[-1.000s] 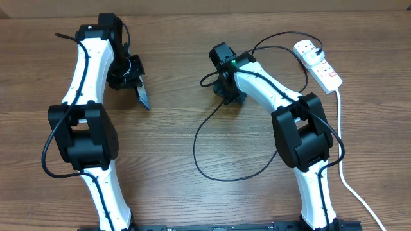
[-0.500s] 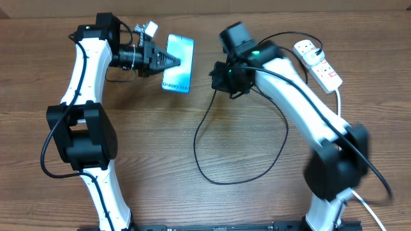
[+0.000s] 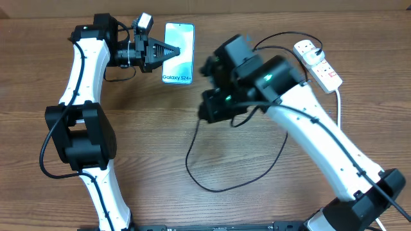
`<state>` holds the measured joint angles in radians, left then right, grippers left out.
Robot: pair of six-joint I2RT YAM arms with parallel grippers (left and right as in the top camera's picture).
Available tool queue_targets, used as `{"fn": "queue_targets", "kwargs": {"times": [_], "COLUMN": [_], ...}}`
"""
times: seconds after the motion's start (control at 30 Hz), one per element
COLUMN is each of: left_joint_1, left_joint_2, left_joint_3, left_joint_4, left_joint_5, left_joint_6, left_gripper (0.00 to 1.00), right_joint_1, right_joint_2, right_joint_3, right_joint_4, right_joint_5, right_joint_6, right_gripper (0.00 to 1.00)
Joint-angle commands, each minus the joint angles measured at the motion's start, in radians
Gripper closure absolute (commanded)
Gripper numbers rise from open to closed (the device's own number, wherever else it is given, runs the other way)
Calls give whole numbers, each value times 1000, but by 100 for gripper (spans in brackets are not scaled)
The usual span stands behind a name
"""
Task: Plug charger to phone and switch on socket
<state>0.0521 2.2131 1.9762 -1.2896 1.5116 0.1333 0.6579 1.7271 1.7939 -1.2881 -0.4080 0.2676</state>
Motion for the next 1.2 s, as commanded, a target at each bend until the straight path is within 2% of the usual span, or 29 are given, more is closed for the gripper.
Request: {"fn": "queue_targets", "kwargs": {"times": [0.0, 0.33, 0.57, 0.73, 1.0, 1.13, 1.17], "left_joint_1": [-27, -34, -18, 17, 41, 41, 41], "left_joint_2": [-18, -18, -18, -18, -18, -18, -18], "left_joint_3": [31, 31, 31, 31, 31, 31, 31], "left_joint_4": [-3, 3, 75, 85, 47, 44, 43], "left_joint_5": [70, 70, 39, -59, -127, -136, -136], "left_joint_6": [1, 14, 6, -45, -44, -44, -44], "left_gripper": [96, 96, 96, 96, 96, 96, 96], "right_joint_1": [50, 45, 45, 45, 33, 29, 29], "right_joint_2": [-10, -10, -10, -9, 31, 84, 93], "right_joint_3": [-22, -34, -207, -357, -541, -554, -554], "right_joint_4": [50, 120, 262, 406, 449, 438, 438], "right_joint_5": [95, 105, 105, 113, 331, 319, 308], "right_joint_6": [47, 47, 135, 244, 620, 672, 672], "right_gripper": [96, 96, 96, 96, 96, 96, 93]}}
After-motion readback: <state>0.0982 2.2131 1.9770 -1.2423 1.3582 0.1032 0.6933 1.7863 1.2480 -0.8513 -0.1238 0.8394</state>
